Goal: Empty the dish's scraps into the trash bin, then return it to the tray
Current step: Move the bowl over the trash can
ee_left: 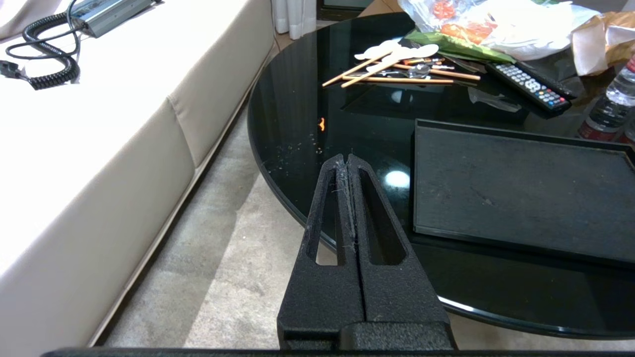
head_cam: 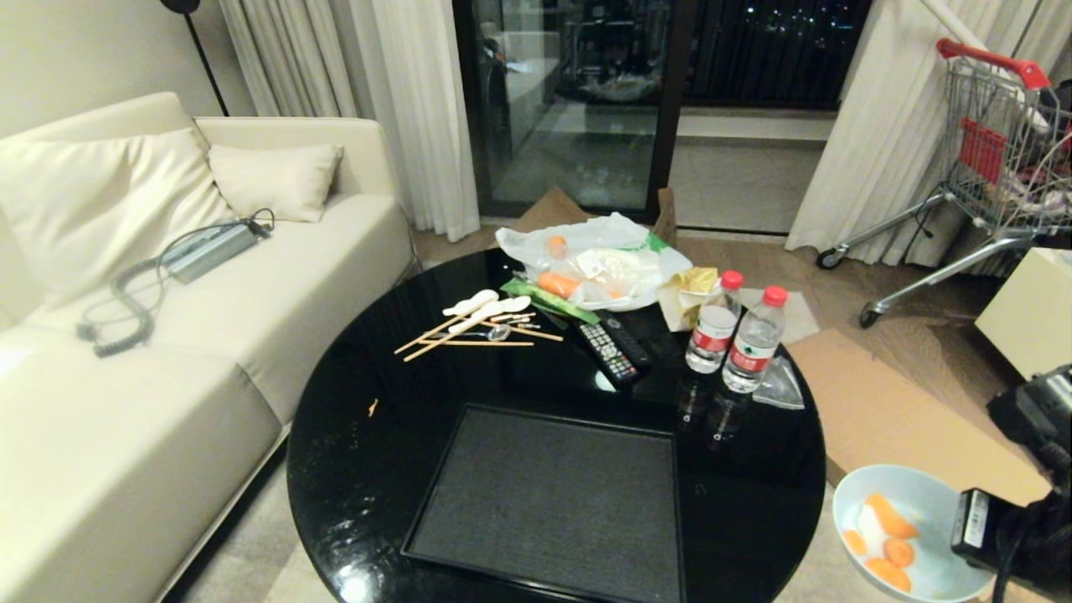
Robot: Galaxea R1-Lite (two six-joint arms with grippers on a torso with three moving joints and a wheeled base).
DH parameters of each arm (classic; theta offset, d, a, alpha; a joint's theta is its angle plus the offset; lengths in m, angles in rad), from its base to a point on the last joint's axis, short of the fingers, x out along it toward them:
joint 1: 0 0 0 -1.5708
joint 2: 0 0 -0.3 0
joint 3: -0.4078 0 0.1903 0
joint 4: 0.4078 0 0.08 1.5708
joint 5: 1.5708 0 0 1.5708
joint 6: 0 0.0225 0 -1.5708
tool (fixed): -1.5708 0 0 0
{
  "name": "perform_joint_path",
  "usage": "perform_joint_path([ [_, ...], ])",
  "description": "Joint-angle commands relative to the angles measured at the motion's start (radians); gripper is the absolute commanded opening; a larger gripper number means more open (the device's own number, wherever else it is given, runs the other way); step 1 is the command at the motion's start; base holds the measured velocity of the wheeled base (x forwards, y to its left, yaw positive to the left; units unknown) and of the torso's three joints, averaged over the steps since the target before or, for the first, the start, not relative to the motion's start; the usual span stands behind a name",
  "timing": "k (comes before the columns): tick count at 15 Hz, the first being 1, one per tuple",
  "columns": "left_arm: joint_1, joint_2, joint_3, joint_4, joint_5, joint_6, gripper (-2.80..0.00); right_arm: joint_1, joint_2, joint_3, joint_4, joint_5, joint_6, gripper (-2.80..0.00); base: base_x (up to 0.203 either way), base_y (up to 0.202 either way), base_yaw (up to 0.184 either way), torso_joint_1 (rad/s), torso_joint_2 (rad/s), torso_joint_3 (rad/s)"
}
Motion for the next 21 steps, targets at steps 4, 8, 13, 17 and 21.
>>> perform_joint_path([
  [4, 0.0, 0.0, 0.0, 0.0, 0.0, -0.001, -2.8, 0.002, 0.009, 0.0, 0.001, 0.001, 0.005, -2.8, 0.0, 0.0, 0.0, 0.0, 0.0, 0.0],
  [8, 0.0, 0.0, 0.0, 0.0, -0.001, -0.001, -2.8, 0.002, 0.013, -0.001, -0.001, 0.003, 0.006, -2.8, 0.0, 0.0, 0.0, 0.0, 0.0, 0.0],
  [13, 0.0, 0.0, 0.0, 0.0, -0.001, -0.001, -2.8, 0.003, 0.028, -0.001, -0.021, 0.003, 0.006, -2.8, -0.114, 0.0, -0.002, 0.001, 0.0, 0.003],
  [17, 0.0, 0.0, 0.0, 0.0, -0.001, -0.001, -2.8, 0.003, 0.028, -0.001, -0.021, 0.003, 0.006, -2.8, -0.184, 0.0, -0.001, 0.001, 0.0, 0.001],
  [21, 0.0, 0.0, 0.0, 0.0, 0.0, -0.001, -2.8, 0.005, 0.028, -0.001, -0.021, 0.003, 0.005, -2.8, -0.183, 0.0, -0.001, 0.003, 0.0, 0.003],
])
